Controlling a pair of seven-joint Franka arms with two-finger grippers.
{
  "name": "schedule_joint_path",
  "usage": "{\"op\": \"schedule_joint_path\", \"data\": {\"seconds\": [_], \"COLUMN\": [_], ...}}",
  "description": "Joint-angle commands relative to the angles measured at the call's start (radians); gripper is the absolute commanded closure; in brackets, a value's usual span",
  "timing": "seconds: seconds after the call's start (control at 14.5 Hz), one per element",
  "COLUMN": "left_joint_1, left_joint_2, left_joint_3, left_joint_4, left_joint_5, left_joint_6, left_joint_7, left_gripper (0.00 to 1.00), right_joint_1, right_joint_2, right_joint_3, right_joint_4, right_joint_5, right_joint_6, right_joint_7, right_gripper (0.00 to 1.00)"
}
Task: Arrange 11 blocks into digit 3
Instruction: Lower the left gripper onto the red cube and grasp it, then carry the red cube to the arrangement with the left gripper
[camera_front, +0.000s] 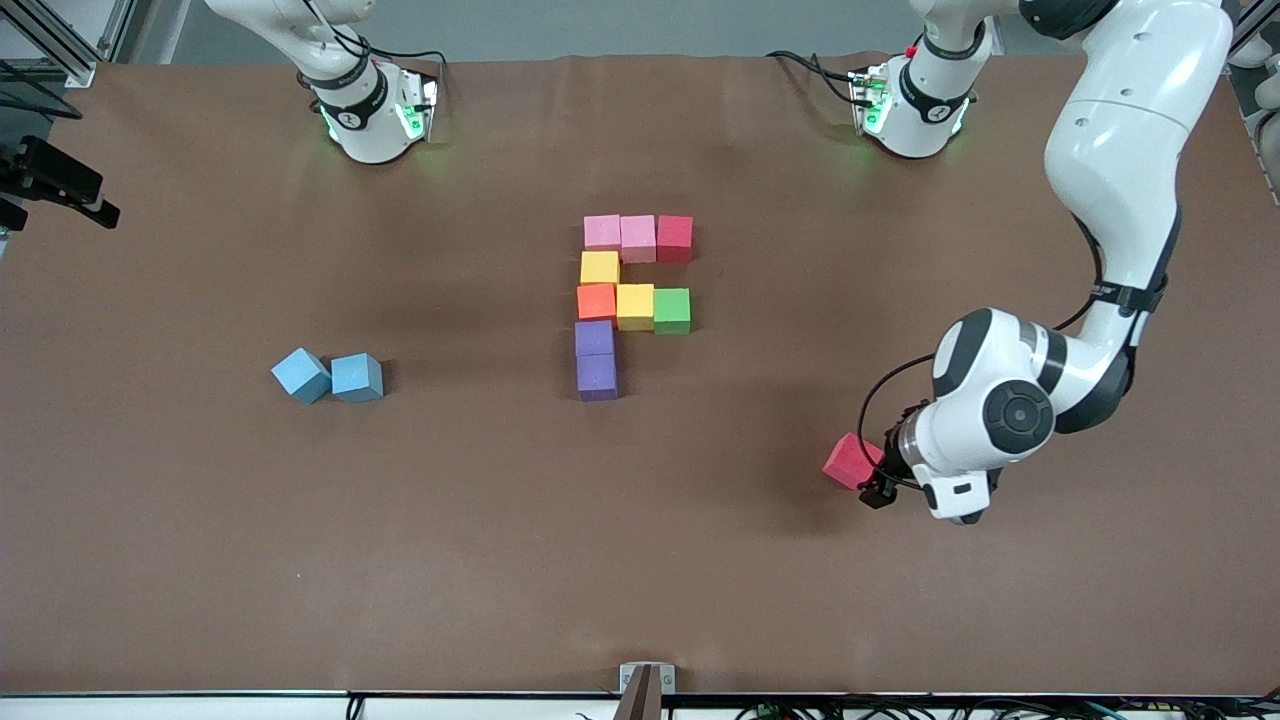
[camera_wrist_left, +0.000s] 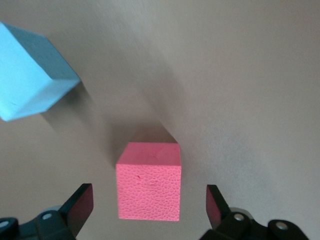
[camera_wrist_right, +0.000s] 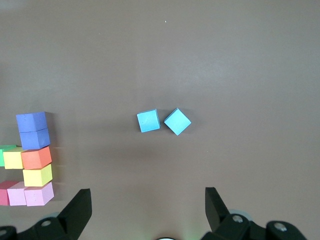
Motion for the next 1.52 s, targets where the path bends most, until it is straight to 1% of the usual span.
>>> {"op": "schedule_joint_path", "data": {"seconds": [0.0,0.28,0.48,0.55,0.62,0.69,0.76,0.83,0.9,0.97,1.11,1.24,1.31,1.45], "left_joint_1": [-0.010,-0.010,-0.010,-0.010,-0.010,-0.010,-0.016,-0.041,-0.062,-0.084,-0.145,-0.206,-0.243,-0.298], "left_joint_2": [0.047,0.081,0.084,0.089,0.093,0.101,0.101,0.097,0.094,0.092,0.086,0.084,0.081,0.074], "left_joint_3": [0.007,0.012,0.012,0.012,0.012,0.010,0.010,0.010,0.010,0.009,0.007,0.006,0.004,0.004], "left_joint_4": [0.024,0.024,0.016,0.018,0.019,0.022,0.026,0.026,0.026,0.027,0.029,0.029,0.030,0.029], "left_joint_5": [-0.006,0.018,0.032,0.031,0.026,0.012,-0.003,-0.015,-0.023,-0.023,-0.020,-0.020,-0.017,0.000], "left_joint_6": [0.054,0.058,0.058,0.058,0.058,0.058,0.058,0.058,0.058,0.058,0.058,0.058,0.058,0.060], "left_joint_7": [0.007,0.009,0.007,0.006,0.004,0.004,0.001,-0.013,-0.046,-0.101,-0.209,-0.318,-0.400,-0.575], "left_gripper": [0.01,0.01,0.03,0.08,0.23,0.44,0.59,0.72,0.83,0.89,0.93,0.93,0.91,0.90], "right_joint_1": [-0.016,-0.016,-0.016,-0.016,-0.016,-0.016,-0.016,-0.016,-0.016,-0.016,-0.016,-0.016,-0.016,-0.016], "right_joint_2": [0.008,0.008,0.008,0.008,0.008,0.008,0.008,0.008,0.008,0.008,0.008,0.008,0.008,0.008], "right_joint_3": [0.012,0.012,0.011,0.012,0.012,0.012,0.012,0.012,0.012,0.012,0.012,0.012,0.012,0.012], "right_joint_4": [0.017,0.017,0.017,0.017,0.017,0.017,0.017,0.017,0.017,0.017,0.017,0.017,0.017,0.017], "right_joint_5": [-0.011,-0.013,-0.013,-0.013,-0.013,-0.013,-0.011,-0.011,-0.011,-0.011,-0.011,-0.011,-0.011,-0.011], "right_joint_6": [-0.006,-0.008,-0.008,-0.008,-0.008,-0.008,-0.006,-0.008,-0.008,-0.006,-0.006,-0.008,-0.008,-0.008], "right_joint_7": [-0.012,-0.012,-0.012,-0.012,-0.012,-0.012,-0.012,-0.012,-0.012,-0.012,-0.012,-0.012,-0.012,-0.012], "right_gripper": [0.00,0.00,0.00,0.00,0.00,0.00,0.00,0.00,0.00,0.00,0.00,0.00,0.00,0.00]}}
